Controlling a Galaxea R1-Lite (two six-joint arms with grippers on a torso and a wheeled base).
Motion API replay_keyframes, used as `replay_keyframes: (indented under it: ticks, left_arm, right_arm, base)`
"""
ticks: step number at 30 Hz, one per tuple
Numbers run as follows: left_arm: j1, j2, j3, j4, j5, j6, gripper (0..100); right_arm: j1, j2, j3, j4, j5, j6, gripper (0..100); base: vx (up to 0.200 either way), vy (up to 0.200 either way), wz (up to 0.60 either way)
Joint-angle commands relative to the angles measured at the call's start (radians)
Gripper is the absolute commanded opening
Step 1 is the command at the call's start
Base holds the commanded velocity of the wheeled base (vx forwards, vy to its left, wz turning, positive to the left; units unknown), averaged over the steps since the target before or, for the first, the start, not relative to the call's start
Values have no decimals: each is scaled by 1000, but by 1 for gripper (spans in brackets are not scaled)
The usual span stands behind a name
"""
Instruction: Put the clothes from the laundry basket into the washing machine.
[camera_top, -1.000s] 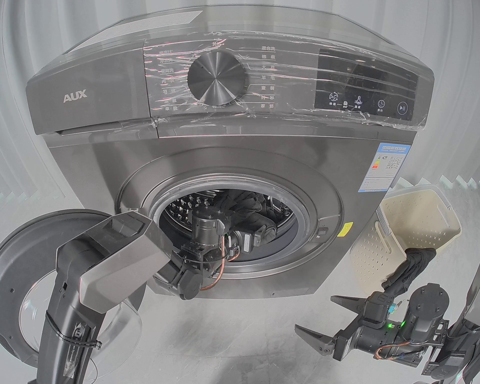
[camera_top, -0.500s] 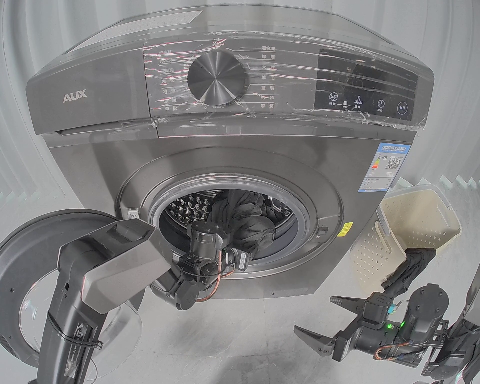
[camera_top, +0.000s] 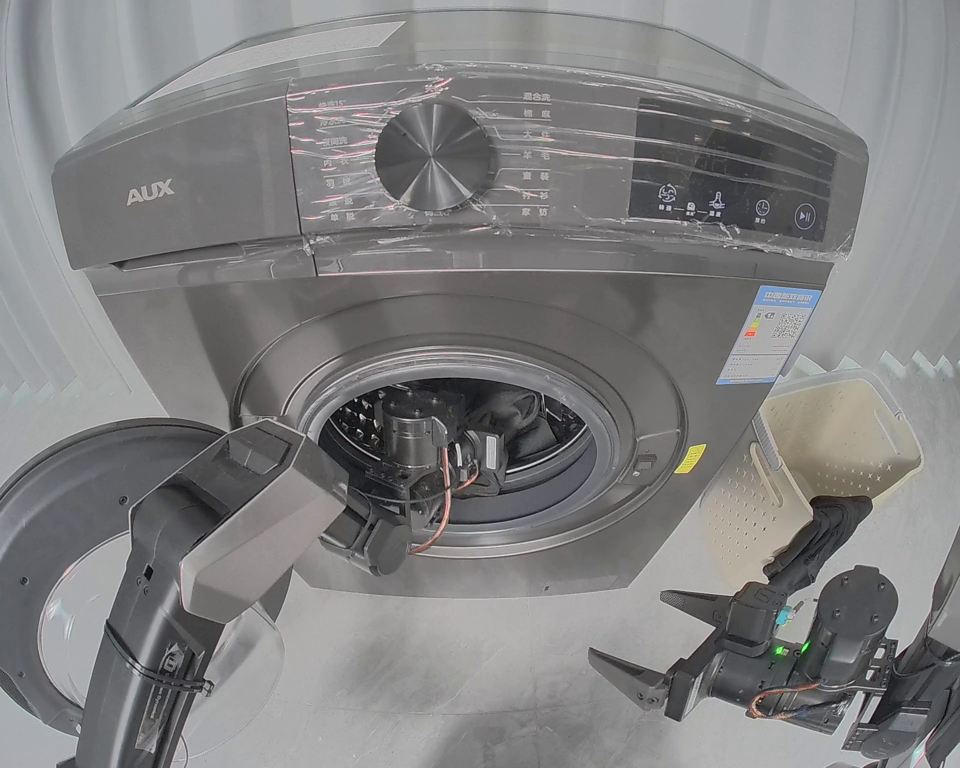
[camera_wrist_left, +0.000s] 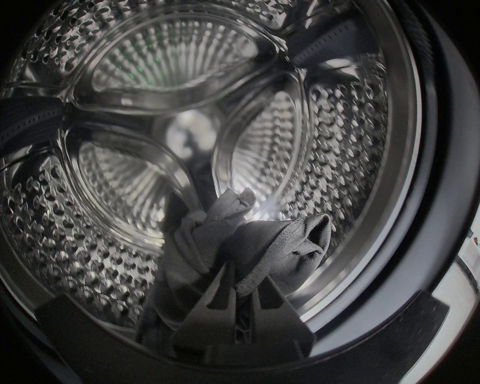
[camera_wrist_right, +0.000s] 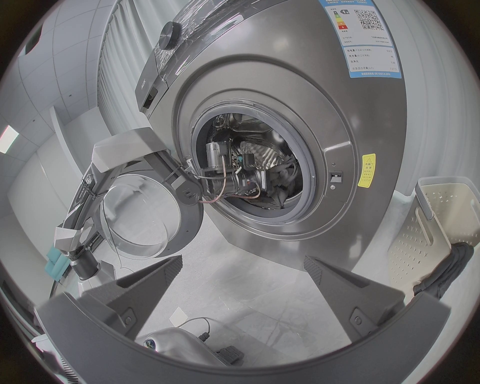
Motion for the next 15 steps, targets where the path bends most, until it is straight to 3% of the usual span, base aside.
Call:
replay_keyframes:
  ticks: [1, 8, 9, 15]
  left_arm:
    - [29, 59, -154, -14, 37, -10, 0]
    - [41, 77, -188, -31, 53, -8, 0]
    - [41, 74, -180, -31, 53, -10, 100]
    - [29, 33, -47, -20, 47, -7, 100]
  right_arm:
    - [-2, 0, -1, -1, 1, 0, 100]
    - [1, 2, -2, -1, 4, -1, 100]
    - [1, 2, -2, -1, 4, -1, 100]
    - [0, 0, 1, -1, 4, 0, 100]
  base:
    - [0, 0, 0]
    - [0, 0, 0]
    - [0, 0, 0]
    - [0, 0, 0]
